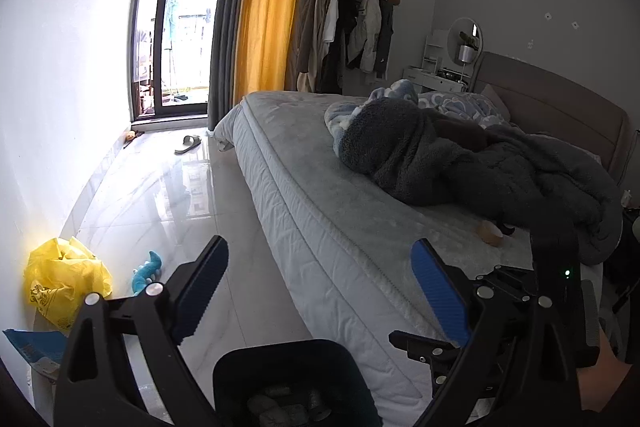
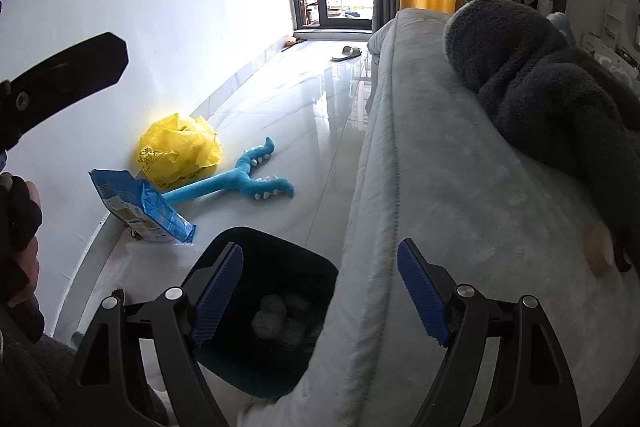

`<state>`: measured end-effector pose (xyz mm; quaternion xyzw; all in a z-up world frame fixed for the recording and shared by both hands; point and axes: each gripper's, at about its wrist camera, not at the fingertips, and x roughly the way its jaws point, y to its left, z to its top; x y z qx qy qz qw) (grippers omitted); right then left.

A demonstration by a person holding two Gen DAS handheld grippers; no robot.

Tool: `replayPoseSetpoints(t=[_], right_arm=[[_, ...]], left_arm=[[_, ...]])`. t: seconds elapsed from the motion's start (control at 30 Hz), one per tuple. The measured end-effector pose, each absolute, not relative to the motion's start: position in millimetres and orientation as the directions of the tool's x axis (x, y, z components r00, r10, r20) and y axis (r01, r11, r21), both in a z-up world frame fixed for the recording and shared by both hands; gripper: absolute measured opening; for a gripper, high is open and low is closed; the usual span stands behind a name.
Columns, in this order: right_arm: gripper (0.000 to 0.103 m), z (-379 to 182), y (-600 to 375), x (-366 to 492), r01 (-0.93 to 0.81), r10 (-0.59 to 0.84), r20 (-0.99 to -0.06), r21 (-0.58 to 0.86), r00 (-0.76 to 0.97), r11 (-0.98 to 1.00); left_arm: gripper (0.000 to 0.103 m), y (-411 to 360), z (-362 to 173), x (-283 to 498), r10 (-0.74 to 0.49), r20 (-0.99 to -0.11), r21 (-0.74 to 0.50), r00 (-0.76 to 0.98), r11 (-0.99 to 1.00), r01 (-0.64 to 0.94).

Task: Collect trash
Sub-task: 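Move both grippers back toward the bed, then lower both open grippers toward the brown tape roll and black plastic piece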

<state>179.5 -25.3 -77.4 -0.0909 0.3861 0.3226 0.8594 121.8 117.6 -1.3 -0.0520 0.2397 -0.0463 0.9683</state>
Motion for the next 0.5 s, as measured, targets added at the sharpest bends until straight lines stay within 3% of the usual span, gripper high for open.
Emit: replayPoseSetpoints(t=[0.5], right_arm=[[0.081,-70.0,-104.9,215.2,-0.535,0.441,-0.706,0.103,0.555,0.839]], left_arm=[[0.095,52.4,-6.0,171.1,-0.213,-0.472,-0.147,0.855,0.976,0.162]])
